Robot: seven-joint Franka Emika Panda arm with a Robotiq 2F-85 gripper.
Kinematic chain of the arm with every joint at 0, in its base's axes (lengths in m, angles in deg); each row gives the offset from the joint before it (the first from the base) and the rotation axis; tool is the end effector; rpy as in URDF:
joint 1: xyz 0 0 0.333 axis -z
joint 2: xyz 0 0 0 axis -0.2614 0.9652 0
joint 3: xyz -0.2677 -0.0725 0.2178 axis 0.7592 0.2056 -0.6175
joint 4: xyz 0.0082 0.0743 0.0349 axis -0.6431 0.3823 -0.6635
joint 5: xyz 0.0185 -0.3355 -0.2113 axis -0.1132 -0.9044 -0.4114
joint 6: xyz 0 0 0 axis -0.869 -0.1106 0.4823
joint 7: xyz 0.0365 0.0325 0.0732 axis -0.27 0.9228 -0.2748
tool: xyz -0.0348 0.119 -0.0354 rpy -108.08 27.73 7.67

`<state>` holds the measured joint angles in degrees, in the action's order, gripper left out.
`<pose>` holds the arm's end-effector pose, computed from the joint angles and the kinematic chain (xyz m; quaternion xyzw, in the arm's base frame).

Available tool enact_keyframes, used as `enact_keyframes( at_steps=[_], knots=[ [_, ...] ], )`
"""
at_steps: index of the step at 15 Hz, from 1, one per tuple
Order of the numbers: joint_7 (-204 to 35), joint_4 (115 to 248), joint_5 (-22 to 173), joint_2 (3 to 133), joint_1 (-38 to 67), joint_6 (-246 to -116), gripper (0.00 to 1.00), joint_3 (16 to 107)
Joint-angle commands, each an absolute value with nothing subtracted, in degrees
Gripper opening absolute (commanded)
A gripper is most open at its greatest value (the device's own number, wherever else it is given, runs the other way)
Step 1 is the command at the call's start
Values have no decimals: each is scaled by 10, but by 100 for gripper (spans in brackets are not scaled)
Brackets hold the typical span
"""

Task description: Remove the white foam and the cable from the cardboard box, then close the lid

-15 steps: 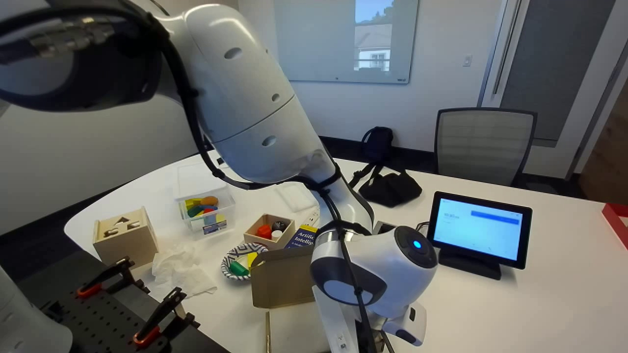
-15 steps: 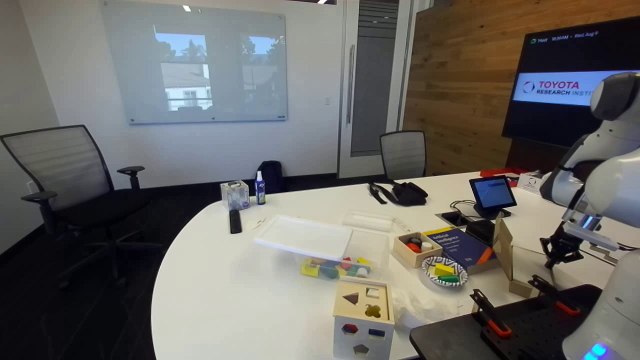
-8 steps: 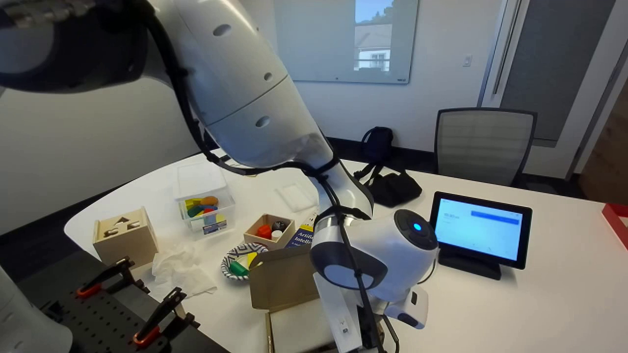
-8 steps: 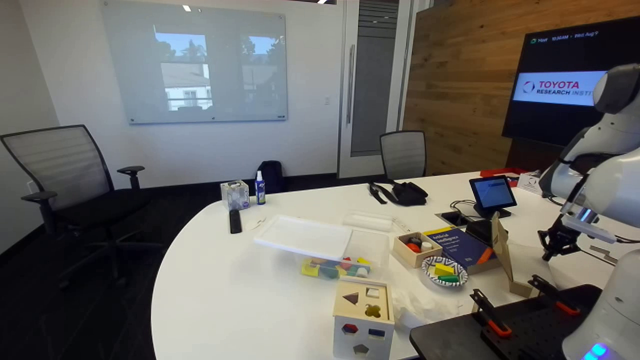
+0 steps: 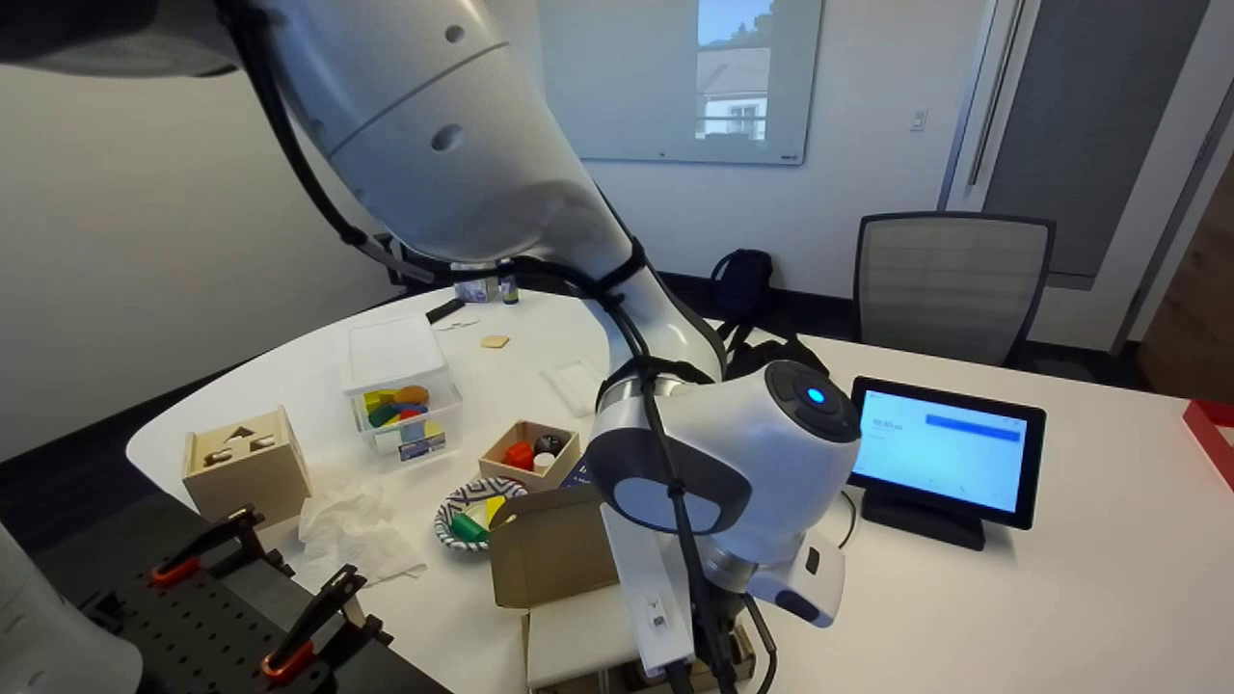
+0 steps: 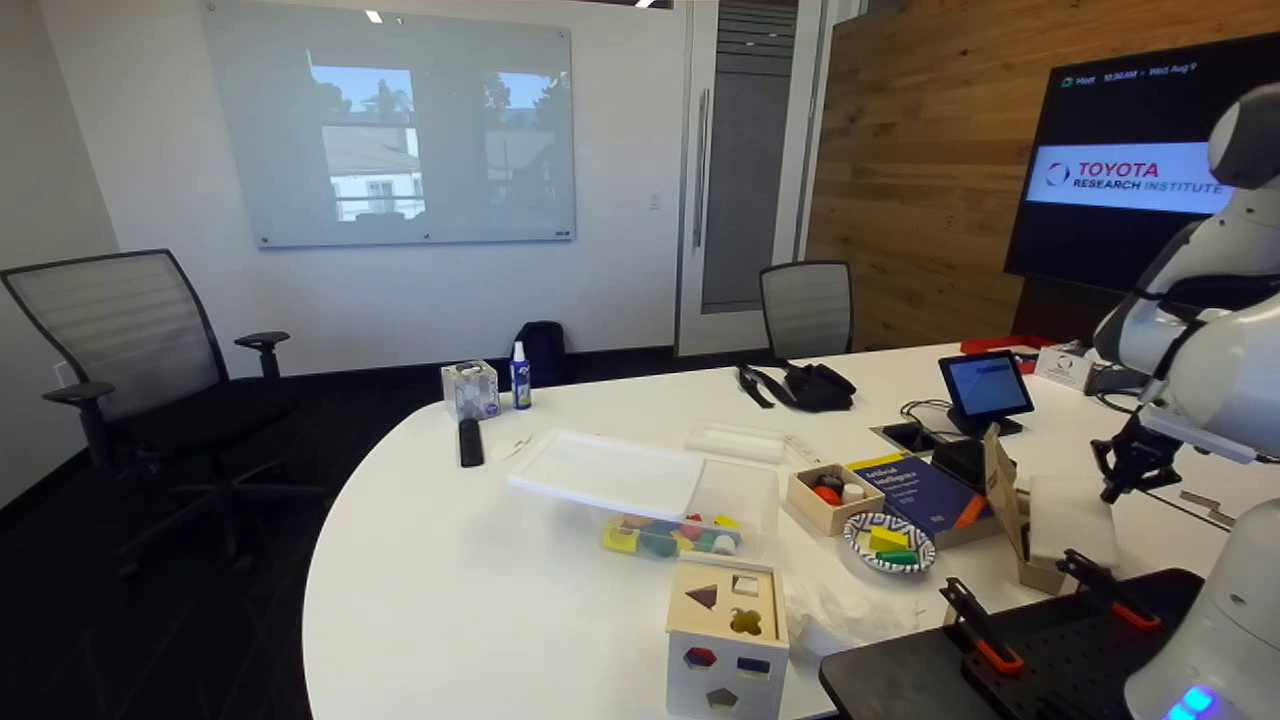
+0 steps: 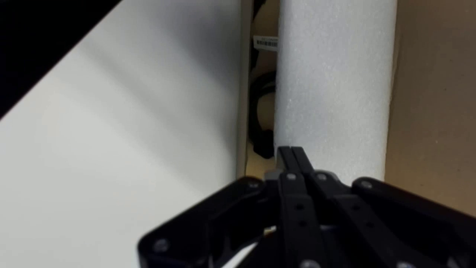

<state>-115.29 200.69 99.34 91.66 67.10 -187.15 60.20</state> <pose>0.3570 -0.4951 0.1070 -0.9169 0.3797 0.0127 0.1224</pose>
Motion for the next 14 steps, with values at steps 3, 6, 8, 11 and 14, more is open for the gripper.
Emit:
enact_keyframes(
  at_steps=[3, 6, 8, 11, 14],
  knots=[
    [-1105, 2078, 996, 827, 692, -1885, 0, 657],
    [-1093, 2064, 994, 822, 714, -1883, 0, 686],
    [-1079, 2044, 1000, 834, 733, -1891, 0, 694],
    [-1054, 2021, 1019, 850, 757, -1896, 0, 686],
    [-1022, 1993, 1034, 874, 766, -1920, 0, 678]
  ],
)
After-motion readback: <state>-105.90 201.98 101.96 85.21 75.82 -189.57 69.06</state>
